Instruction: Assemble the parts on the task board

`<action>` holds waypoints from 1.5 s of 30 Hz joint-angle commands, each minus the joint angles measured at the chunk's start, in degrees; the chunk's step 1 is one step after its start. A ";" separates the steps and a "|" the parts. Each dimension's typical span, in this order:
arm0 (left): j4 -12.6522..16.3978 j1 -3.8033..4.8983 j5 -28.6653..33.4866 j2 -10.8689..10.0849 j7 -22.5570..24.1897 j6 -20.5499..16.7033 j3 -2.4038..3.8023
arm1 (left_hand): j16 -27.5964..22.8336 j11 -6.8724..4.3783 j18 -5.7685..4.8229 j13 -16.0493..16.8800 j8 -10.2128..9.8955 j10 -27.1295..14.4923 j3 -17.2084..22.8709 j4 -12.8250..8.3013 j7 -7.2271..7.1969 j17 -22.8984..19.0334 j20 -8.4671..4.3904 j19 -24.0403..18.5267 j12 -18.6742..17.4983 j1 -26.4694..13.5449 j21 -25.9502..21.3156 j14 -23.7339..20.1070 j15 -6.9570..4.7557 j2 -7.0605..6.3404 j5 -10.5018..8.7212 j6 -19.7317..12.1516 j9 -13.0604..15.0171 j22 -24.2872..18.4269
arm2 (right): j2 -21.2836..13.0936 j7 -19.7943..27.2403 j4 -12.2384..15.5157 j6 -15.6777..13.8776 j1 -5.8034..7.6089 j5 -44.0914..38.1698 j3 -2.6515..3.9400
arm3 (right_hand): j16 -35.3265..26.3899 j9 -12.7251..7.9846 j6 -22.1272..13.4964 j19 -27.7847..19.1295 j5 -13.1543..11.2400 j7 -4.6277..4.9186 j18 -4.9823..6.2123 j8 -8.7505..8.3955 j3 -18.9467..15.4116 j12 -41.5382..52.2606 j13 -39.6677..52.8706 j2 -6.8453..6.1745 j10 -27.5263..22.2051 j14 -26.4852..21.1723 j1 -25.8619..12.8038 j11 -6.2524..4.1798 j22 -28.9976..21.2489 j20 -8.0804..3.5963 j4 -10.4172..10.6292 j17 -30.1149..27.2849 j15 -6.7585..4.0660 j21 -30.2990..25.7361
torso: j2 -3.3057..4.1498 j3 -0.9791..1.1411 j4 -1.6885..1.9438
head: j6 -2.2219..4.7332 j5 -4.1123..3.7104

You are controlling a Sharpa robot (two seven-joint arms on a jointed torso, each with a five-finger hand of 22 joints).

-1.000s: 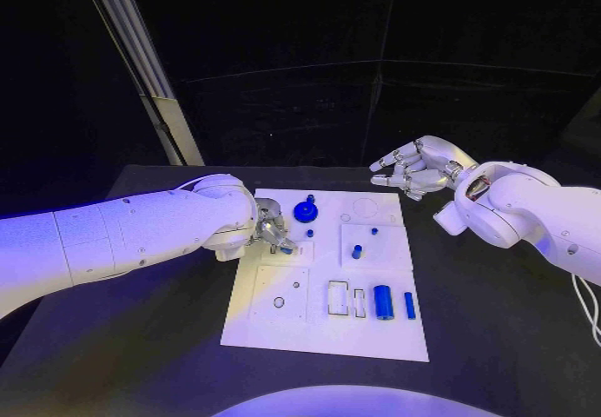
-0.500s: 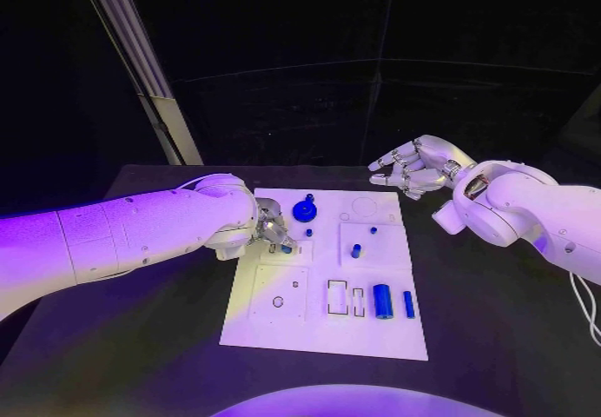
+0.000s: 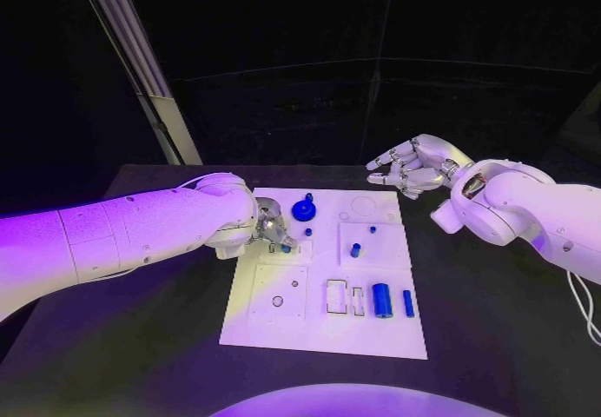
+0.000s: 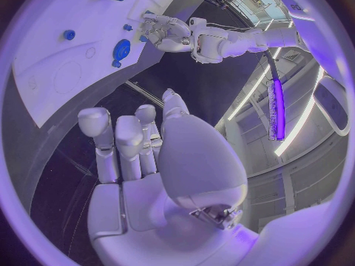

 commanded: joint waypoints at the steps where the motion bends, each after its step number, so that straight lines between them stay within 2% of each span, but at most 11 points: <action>1: -0.14 0.00 0.28 0.18 -0.65 0.94 -0.03 | 0.18 -0.09 -0.94 0.11 -0.20 0.43 -0.80 0.32 -0.11 15.09 0.02 0.45 0.43 -0.73 0.24 6.05 -0.38 0.17 -0.14 0.40 -0.14 0.14 | 0.04 0.23 0.15 0.25 0.11 -0.07 0.03 | -0.41 0.06 -0.25 -0.39 0.21 -0.02 0.64 0.27 -0.33 -0.23 -0.08 0.46 -0.48 0.04 -0.05 0.04 -0.13 0.12 0.08 -0.06 -0.15 -0.22 | -0.01 0.01 0.03 | -0.06 -0.06; 10: -0.41 0.00 0.28 0.33 -0.88 1.23 -0.02 | 0.18 -0.11 -1.04 0.59 -0.16 0.71 -5.37 2.78 -0.15 15.09 0.01 0.64 0.88 -2.30 0.48 6.05 -0.38 -0.16 -0.20 0.89 -0.86 0.68 | 0.09 0.21 0.11 0.35 0.11 -0.07 0.03 | -0.53 0.05 -0.30 -0.39 0.07 0.00 0.64 0.27 -0.53 -0.24 -0.16 0.51 -0.51 0.05 -0.25 0.06 -0.21 0.13 0.28 -0.09 -0.13 -0.32 | -0.02 -0.01 0.04 | -0.17 -0.15; 19: -0.25 0.00 0.79 0.30 -0.76 1.19 -0.02 | 0.18 -0.23 -1.10 0.89 -0.01 0.90 -8.98 3.05 -0.30 15.09 -0.08 0.76 1.15 -2.29 0.66 6.05 -0.48 0.10 -0.12 1.11 -1.47 1.06 | 0.22 0.20 -0.04 0.55 0.11 -0.07 0.03 | -0.71 0.05 -0.35 -0.44 -0.23 0.01 0.67 0.31 -0.84 -0.27 -0.29 0.55 -0.56 0.08 -0.53 0.09 -0.42 0.14 0.54 -0.13 -0.11 -0.53 | -0.03 0.00 0.07 | -0.21 -0.28; 27: -0.23 0.00 1.23 -0.03 -0.07 -0.68 -0.01 | 0.18 -0.32 -1.16 1.13 0.23 1.08 -13.33 3.22 -0.44 15.09 -0.17 0.91 1.36 -3.65 0.84 6.05 -0.59 1.06 -0.15 1.26 -2.14 1.46 | 0.29 0.24 -0.17 0.59 0.11 -0.07 0.03 | -0.78 0.05 -0.39 -0.53 -0.55 0.02 0.71 0.33 -1.05 -0.39 -0.48 0.54 -0.66 0.11 -0.64 0.10 -0.65 0.15 0.67 -0.10 -0.10 -0.73 | -0.05 -0.01 0.05 | -0.13 -0.32; 33: 0.71 0.05 1.79 -1.14 1.57 -3.30 0.04 | 0.18 -0.34 -1.05 0.68 0.40 0.83 -17.44 3.26 -0.45 15.09 -0.23 0.74 1.05 -5.25 0.41 6.05 -0.63 1.61 -0.26 1.13 -2.66 0.94 | 0.30 0.29 -0.38 0.59 0.11 -0.07 0.03 | -0.88 0.05 -0.48 -0.64 -1.07 0.04 0.76 0.35 -1.34 -0.54 -0.72 0.59 -0.83 0.16 -0.77 0.12 -0.93 0.17 0.84 -0.05 -0.08 -1.00 | -0.06 -0.06 0.03 | 0.06 -0.53; 37: 1.80 0.34 2.51 -2.23 3.24 -5.91 0.13 | 0.18 -0.16 -0.86 -1.68 0.33 -0.66 -21.20 3.22 -0.20 15.09 -0.17 0.43 -0.67 -5.76 -0.32 6.05 -0.50 1.53 -0.52 0.36 -3.09 -0.01 | 0.32 0.47 -0.59 0.67 0.10 -0.07 0.03 | -0.97 0.04 -0.56 -0.63 -1.55 0.06 0.76 0.38 -1.67 -0.54 -0.82 0.55 -0.90 0.21 -0.91 0.15 -1.01 0.19 1.00 0.00 -0.06 -1.12 | -0.02 -0.01 0.03 | 0.18 -0.64; 40: 2.46 0.63 2.71 -2.93 4.23 -7.45 0.23 | 0.18 0.13 -0.63 -4.25 0.25 -2.41 -23.51 3.23 0.13 15.09 0.02 0.00 -2.56 -4.75 -1.22 6.05 -0.27 1.96 -0.60 -0.50 -3.39 -1.18 | 0.35 0.57 -0.74 0.71 0.10 -0.07 0.03 | -1.02 0.04 -0.68 -0.68 -2.21 0.09 0.79 0.39 -2.24 -0.54 -0.96 0.16 -0.99 0.27 -1.20 0.20 -1.20 0.22 1.16 0.13 -0.02 -1.33 | -0.03 -0.02 0.06 | 0.25 -0.74; 42: 2.89 0.85 2.78 -3.36 4.94 -8.53 0.30 | 0.18 0.54 -0.22 -7.55 0.01 -4.76 -25.15 3.25 0.64 15.09 0.34 -0.78 -4.97 -2.50 -2.84 6.05 0.03 2.25 -0.47 -1.74 -3.73 -3.36 | 0.36 0.62 -0.82 0.73 0.10 -0.07 0.03 | -1.06 0.04 -0.71 -0.67 -2.53 0.11 0.79 0.42 -2.48 -0.48 -0.98 0.13 -1.00 0.30 -1.40 0.22 -1.24 0.23 1.32 0.18 -0.01 -1.40 | -0.03 -0.01 0.07 | 0.24 -0.80; 45: 3.48 1.15 2.83 -3.88 6.96 -10.56 0.42 | -0.61 1.21 0.62 -14.94 -0.44 -9.99 -26.60 3.08 1.50 13.78 0.80 -2.33 -10.46 1.07 -6.04 5.70 0.73 2.82 -0.36 -3.70 -4.19 -7.59 | 0.37 0.65 -0.91 0.73 0.10 -0.07 0.03 | -1.10 0.05 -0.73 -0.66 -2.74 0.12 0.80 0.44 -2.64 -0.44 -1.01 0.14 -1.01 0.33 -1.53 0.23 -1.29 0.24 1.44 0.21 0.00 -1.47 | 0.00 -0.03 0.10 | 0.25 -0.97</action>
